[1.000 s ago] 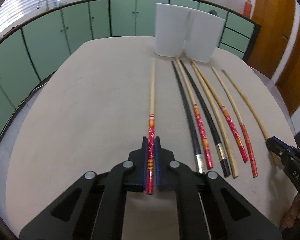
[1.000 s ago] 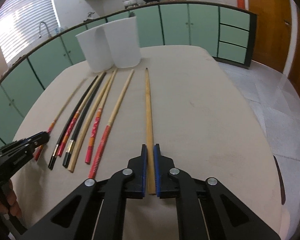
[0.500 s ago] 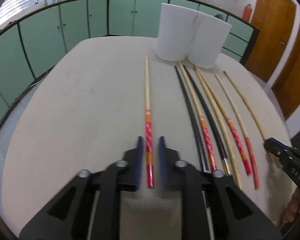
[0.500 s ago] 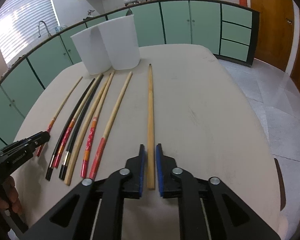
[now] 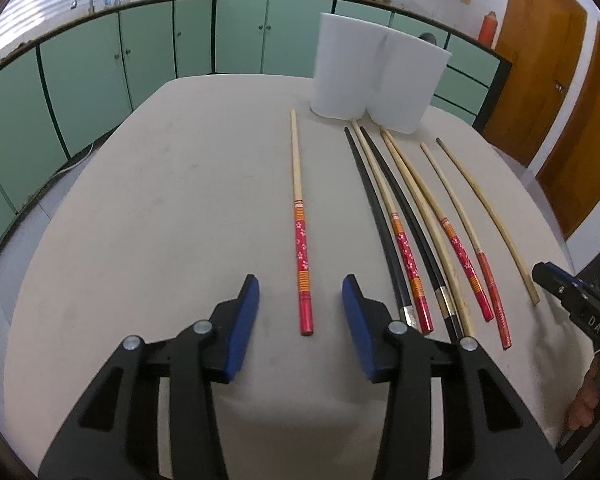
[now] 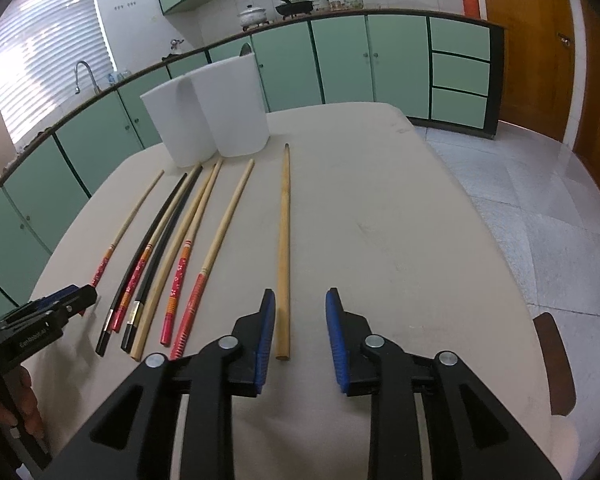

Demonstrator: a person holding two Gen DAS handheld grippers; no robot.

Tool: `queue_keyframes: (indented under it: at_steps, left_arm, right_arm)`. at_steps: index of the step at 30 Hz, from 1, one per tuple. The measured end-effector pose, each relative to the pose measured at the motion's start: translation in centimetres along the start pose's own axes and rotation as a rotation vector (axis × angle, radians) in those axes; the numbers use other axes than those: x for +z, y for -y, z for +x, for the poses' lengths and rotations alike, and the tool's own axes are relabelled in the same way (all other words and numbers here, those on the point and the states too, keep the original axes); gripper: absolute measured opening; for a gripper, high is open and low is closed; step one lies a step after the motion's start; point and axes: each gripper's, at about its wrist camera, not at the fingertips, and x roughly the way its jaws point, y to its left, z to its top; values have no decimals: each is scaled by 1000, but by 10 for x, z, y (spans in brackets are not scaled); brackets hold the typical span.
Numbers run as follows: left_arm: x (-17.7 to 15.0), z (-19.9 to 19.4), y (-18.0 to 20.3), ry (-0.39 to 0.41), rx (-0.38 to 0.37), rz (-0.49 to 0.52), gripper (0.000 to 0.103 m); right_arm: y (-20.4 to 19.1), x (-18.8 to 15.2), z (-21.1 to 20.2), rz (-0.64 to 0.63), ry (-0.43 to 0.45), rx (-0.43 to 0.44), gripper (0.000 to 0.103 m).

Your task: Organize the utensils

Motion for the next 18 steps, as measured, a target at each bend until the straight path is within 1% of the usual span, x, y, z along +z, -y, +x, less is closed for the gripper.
queue_keyframes:
  at_steps: [1,2,4,6,8,18]
  left_arm:
    - [0,0,1,0,4,6,30]
    - [0,0,2,-1,7,10,20]
    - [0,1,4,-6,2,19,17]
    - [-1,0,5,-9,0,29,9]
    - [-1,1,7,-12,1,42,7]
    - [-1,1,7,-16,15,56,7]
  right_arm:
    - [0,0,0,0,-2,-1,26]
    - [0,0,0,-1,-4,1,26]
    - [0,0,0,-6,-7,1,26]
    - [0,-1,-1,-15,-10,5,26]
    - [1,-3,-1,-22,-15,10,26]
    - [-12,-10,0,-81,-34,16,25]
